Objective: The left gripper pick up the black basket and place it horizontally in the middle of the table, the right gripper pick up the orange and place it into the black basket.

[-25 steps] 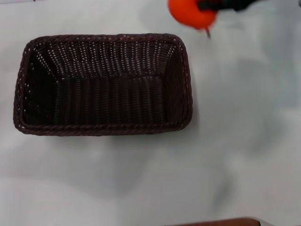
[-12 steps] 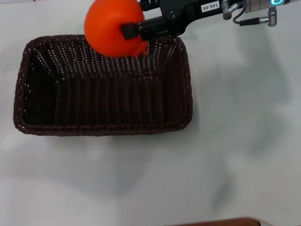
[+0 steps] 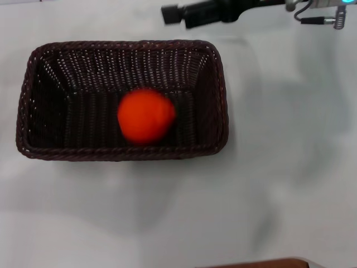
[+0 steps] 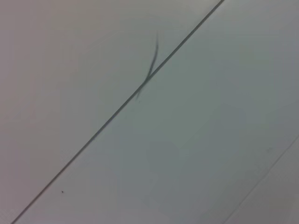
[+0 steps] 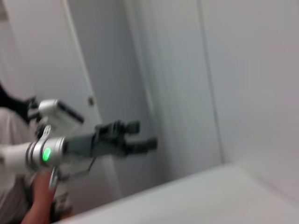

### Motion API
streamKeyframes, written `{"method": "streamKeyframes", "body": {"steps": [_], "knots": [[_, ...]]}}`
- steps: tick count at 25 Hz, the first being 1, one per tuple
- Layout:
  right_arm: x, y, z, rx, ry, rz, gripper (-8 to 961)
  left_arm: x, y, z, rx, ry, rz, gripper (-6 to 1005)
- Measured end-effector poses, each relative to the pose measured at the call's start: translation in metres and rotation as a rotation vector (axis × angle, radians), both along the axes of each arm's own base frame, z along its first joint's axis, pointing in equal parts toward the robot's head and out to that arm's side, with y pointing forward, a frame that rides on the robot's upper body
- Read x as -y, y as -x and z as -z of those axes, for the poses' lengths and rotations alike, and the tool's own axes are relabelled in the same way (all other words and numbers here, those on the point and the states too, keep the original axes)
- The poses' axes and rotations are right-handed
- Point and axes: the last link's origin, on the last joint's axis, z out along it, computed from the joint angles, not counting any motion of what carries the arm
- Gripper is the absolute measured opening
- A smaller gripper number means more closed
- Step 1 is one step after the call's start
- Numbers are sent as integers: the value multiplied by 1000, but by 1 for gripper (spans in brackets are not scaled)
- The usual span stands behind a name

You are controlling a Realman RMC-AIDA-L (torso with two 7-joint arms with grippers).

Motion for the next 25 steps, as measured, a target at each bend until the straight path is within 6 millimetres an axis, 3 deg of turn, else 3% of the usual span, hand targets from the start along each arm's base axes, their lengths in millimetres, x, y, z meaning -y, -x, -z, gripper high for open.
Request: {"method": "streamKeyframes", "body": {"steps": [6,8,13,16,20,25], "knots": [[5,-35,-30,-373,-320,86,938,-1,1,0,-15,-58,12,867],[11,-57,-40,-528,-501,150,934,2,4,-2,-12,-152,22,867],[28,-116,-55,-732,-908,372,928,15,16,1,-18,-438,-1,868],[42,-149,-59,-748,-1126,512,928,26,24,8,-81,-646,-63,868],[57,-178,-64,-725,-1304,637,928,40,35,23,-171,-869,-184,869],[70,-198,-71,-716,-1393,728,928,40,38,27,-192,-894,-225,872]]}}
